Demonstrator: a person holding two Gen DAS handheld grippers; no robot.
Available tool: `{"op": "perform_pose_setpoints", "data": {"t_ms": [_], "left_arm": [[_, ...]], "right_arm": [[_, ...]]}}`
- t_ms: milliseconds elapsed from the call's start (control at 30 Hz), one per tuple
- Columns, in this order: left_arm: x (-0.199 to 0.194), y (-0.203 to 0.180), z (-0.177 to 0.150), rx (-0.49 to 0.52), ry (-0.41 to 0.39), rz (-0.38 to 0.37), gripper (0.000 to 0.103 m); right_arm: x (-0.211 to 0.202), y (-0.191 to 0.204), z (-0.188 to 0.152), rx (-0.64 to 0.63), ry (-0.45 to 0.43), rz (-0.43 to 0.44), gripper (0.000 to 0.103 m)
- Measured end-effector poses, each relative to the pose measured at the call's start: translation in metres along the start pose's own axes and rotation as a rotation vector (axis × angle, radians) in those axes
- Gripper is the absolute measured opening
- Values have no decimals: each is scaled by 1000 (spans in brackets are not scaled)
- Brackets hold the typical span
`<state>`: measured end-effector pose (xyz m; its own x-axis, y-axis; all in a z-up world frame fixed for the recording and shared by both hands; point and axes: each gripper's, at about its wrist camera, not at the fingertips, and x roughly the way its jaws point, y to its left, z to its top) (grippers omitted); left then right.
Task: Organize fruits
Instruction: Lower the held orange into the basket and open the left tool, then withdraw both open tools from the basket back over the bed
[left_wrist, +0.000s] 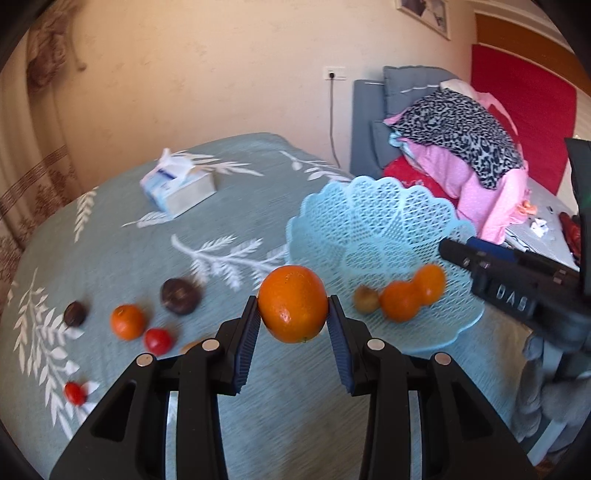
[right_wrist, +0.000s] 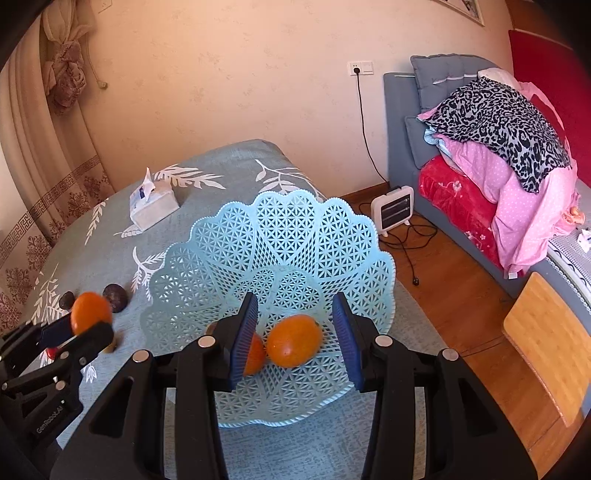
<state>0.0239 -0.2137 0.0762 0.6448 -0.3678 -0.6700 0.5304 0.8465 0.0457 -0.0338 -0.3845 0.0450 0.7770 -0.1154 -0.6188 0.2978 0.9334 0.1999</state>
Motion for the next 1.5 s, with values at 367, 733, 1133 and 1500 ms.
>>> {"op": "perform_pose_setpoints", "data": {"t_ms": [367,733,1133,1500], "left_arm": [[31,-20,17,29,13,-46,37],[28,-17,17,21,-17,-25,61],[15,-2,14,3,-40,27,71],[7,13,6,-21,-39,55,71]], "right_arm": [[2,2,-1,-15,-1,-10,44],[-1,-1,-1,-10,-17,-29,57],[-3,9,-1,-33,-24,-36,57],[-8,21,-3,-69,-36,-46,57]]}}
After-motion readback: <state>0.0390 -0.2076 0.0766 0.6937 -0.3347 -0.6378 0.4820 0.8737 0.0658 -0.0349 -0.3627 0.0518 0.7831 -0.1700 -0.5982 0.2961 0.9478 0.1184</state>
